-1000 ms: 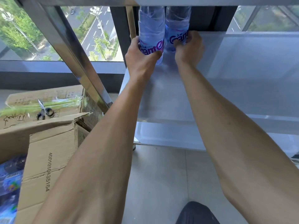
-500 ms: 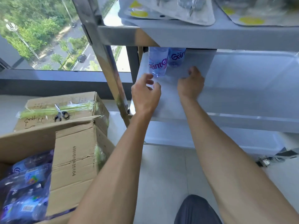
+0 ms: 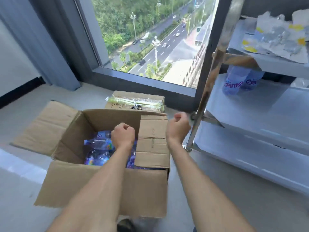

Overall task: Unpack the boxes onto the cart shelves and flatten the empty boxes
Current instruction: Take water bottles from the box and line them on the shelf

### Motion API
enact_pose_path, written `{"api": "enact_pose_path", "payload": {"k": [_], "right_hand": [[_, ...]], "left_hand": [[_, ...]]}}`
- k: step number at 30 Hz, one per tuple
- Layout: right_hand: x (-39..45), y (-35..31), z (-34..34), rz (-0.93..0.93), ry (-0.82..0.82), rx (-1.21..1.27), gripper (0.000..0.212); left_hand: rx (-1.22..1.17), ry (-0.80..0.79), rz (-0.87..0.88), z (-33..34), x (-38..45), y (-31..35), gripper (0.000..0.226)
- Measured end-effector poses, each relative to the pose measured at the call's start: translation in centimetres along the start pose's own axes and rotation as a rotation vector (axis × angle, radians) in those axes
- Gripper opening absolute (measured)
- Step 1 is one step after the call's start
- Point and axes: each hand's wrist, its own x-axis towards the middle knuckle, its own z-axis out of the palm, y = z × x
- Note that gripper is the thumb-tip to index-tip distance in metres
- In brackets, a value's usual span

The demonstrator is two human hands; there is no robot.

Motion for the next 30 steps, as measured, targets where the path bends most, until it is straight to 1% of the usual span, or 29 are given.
{"api": "enact_pose_path", "payload": {"k": [2, 3, 5, 7, 9, 10, 12, 14, 16, 18, 19, 20, 21, 22, 23, 24, 25, 26, 27, 28, 30], "right_hand": [[-3.1, -0.4, 5.0, -0.069, -0.275, -0.08, 0.028], [-4.5, -0.4, 7.7, -0.077, -0.439, -0.142, 0.032], [-6.7, 0.7, 12.5, -0.056, -0.729, -0.285, 0.036], [-8.3, 2.8, 16.6, -0.009, -0.885, -0.433, 0.032], [-8.8, 6.0, 19.0, -0.013, -0.951, -0.602, 0.029], [-8.9, 7.6, 19.9, -0.017, -0.966, -0.671, 0.028], [-8.6, 10.2, 21.3, -0.019, -0.981, -0.813, 0.026], [-7.8, 11.6, 22.2, -0.088, -0.952, -0.924, 0.026], [-7.2, 12.4, 23.5, -0.114, -0.922, -0.963, 0.027], [-6.9, 12.8, 24.7, -0.155, -0.964, -1.031, 0.031], [-6.9, 12.9, 25.2, -0.188, -1.0, -1.068, 0.033], [-7.0, 13.1, 25.6, -0.228, -1.033, -1.095, 0.033], [-6.9, 13.3, 26.1, -0.293, -1.065, -1.108, 0.032], [-6.8, 13.5, 26.5, -0.368, -1.097, -1.103, 0.032], [-6.5, 13.7, 26.6, -0.434, -1.133, -1.094, 0.03], [-6.1, 13.8, 26.7, -0.48, -1.17, -1.095, 0.029], [-5.7, 14.0, 26.8, -0.496, -1.201, -1.092, 0.027], [-5.4, 14.1, 26.8, -0.527, -1.227, -1.096, 0.027], [-5.0, 14.1, 26.8, -0.574, -1.242, -1.101, 0.027], [-4.9, 14.0, 26.7, -0.629, -1.254, -1.102, 0.028], [-5.0, 14.1, 26.6, -0.748, -1.297, -1.101, 0.03]], "left_hand": [[0.164, -0.053, -0.199, -2.1, 3.6, -3.7, 0.027], [0.261, -0.102, -0.258, -2.9, 5.1, -5.5, 0.032], [0.447, -0.199, -0.304, -4.1, 7.1, -8.3, 0.036], [0.571, -0.26, -0.295, -4.3, 8.8, -10.7, 0.038], [0.661, -0.28, -0.284, -3.6, 9.9, -12.5, 0.04], [0.679, -0.283, -0.314, -2.9, 10.5, -13.4, 0.041], [0.652, -0.313, -0.446, -1.3, 11.2, -14.6, 0.044], [0.59, -0.33, -0.589, 0.0, 11.4, -15.3, 0.05], [0.501, -0.29, -0.721, 1.0, 11.7, -15.9, 0.065], [0.498, -0.289, -0.8, 1.6, 11.6, -16.2, 0.077], [0.569, -0.311, -0.792, 1.8, 11.6, -16.3, 0.077], [0.693, -0.335, -0.738, 2.1, 11.7, -16.4, 0.072], [0.864, -0.342, -0.599, 2.2, 12.1, -16.4, 0.062], [1.016, -0.325, -0.382, 2.3, 12.6, -16.2, 0.051], [1.088, -0.323, -0.131, 2.5, 13.3, -16.2, 0.04], [1.065, -0.392, 0.063, 2.6, 14.1, -16.2, 0.03], [0.975, -0.532, 0.13, 2.5, 14.7, -16.1, 0.024], [0.888, -0.704, 0.084, 2.4, 14.9, -15.9, 0.025], [0.86, -0.88, -0.01, 2.3, 14.9, -15.9, 0.025], [0.897, -1.014, -0.064, 2.3, 14.7, -15.8, 0.025], [1.113, -1.183, -0.068, 2.5, 14.7, -15.6, 0.027]]}}
